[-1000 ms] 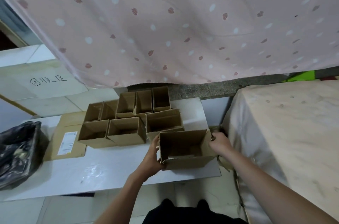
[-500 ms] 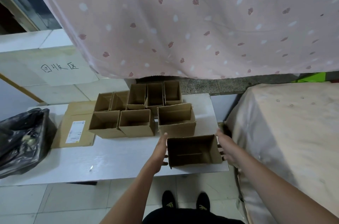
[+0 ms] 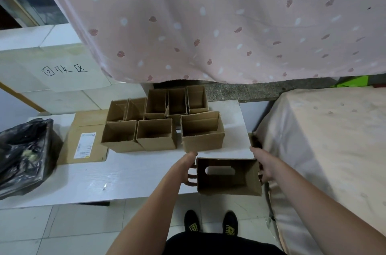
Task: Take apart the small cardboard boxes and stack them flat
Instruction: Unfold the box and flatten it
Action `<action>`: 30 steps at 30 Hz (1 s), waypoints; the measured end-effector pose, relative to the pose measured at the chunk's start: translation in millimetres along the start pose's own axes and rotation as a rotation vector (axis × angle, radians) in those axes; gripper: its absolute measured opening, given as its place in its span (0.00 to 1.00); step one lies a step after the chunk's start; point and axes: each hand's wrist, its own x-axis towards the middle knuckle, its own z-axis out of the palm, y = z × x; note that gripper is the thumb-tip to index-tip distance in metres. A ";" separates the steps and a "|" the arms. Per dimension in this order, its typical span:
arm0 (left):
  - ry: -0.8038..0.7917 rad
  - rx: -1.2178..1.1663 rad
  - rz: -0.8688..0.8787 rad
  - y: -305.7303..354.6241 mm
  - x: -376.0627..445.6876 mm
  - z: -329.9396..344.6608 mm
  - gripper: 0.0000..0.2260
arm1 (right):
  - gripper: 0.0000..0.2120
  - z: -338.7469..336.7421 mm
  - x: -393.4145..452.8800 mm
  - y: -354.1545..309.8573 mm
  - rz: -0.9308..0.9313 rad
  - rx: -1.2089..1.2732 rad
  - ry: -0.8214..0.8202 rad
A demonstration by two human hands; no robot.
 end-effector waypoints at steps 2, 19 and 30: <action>-0.002 0.011 0.009 0.7 -4.1 1.7 0.15 | 0.31 -8.2 -0.8 1.8 -0.006 0.071 -0.023; -0.218 0.146 0.096 -1.5 -24.5 29.5 0.30 | 0.32 -70.6 -26.3 33.6 -0.012 0.281 -0.205; -0.330 0.209 0.328 6.5 -29.0 33.6 0.43 | 0.26 -95.8 -39.7 42.1 -0.215 0.192 -0.339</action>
